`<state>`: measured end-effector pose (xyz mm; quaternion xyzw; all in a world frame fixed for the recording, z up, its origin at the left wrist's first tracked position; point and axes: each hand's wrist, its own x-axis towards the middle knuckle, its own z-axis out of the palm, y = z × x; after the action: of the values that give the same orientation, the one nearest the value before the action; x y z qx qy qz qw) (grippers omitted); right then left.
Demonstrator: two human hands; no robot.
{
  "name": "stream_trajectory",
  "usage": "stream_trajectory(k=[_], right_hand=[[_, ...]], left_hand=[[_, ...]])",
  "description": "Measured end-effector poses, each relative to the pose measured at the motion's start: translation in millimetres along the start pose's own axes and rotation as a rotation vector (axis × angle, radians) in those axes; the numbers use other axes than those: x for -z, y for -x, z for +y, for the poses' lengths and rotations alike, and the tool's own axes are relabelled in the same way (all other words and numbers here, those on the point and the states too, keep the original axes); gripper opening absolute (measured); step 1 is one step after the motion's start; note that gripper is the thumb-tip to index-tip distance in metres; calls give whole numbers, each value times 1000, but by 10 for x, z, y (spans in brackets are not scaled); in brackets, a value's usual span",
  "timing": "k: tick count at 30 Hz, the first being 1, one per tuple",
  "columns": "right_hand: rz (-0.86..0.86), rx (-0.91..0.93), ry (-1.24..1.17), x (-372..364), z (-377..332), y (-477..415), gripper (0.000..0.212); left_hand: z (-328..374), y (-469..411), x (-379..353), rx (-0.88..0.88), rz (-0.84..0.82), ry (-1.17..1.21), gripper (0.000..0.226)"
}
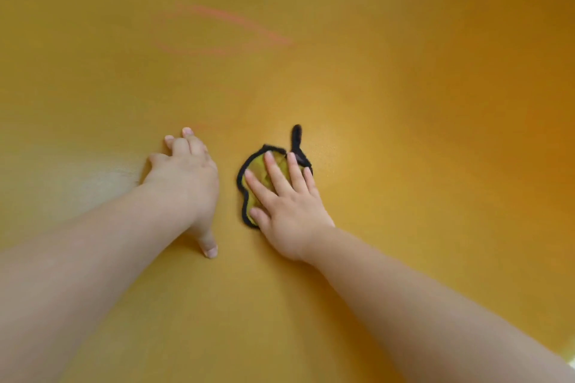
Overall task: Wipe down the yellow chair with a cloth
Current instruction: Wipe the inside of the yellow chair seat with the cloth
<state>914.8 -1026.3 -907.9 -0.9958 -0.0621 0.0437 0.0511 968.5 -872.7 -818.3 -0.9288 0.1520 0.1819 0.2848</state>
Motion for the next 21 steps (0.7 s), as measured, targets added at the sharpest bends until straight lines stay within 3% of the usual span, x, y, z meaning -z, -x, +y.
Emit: stream_trajectory(k=[2, 3, 7, 9, 11, 14, 17, 19, 21], right_hand=[[-37, 123, 84, 89, 391, 77, 58], [-33, 84, 130, 156, 653, 55, 59], [141, -509, 100, 388, 1281, -194, 65], [203, -753, -66, 395, 987, -519, 70], [210, -827, -316, 430, 438, -829, 76], [241, -500, -299, 271, -425, -1014, 77], [198, 69, -135, 60, -1072, -701, 67], [156, 380, -31, 70, -963, -644, 60], [205, 463, 118, 170, -451, -845, 59]], left_hand=[[-47, 12, -55, -10, 32, -9, 176], [-82, 23, -94, -16, 53, -18, 172], [-284, 170, -316, -61, 172, -68, 148], [-449, 267, -404, -37, 207, -100, 142], [-652, 357, -388, 41, 200, -139, 141], [-1021, 434, -235, 218, 166, -218, 144], [-1314, 496, -140, 279, 113, -297, 146], [-1454, 515, -172, 270, 87, -335, 144], [-1534, 536, -202, 237, 69, -340, 142]])
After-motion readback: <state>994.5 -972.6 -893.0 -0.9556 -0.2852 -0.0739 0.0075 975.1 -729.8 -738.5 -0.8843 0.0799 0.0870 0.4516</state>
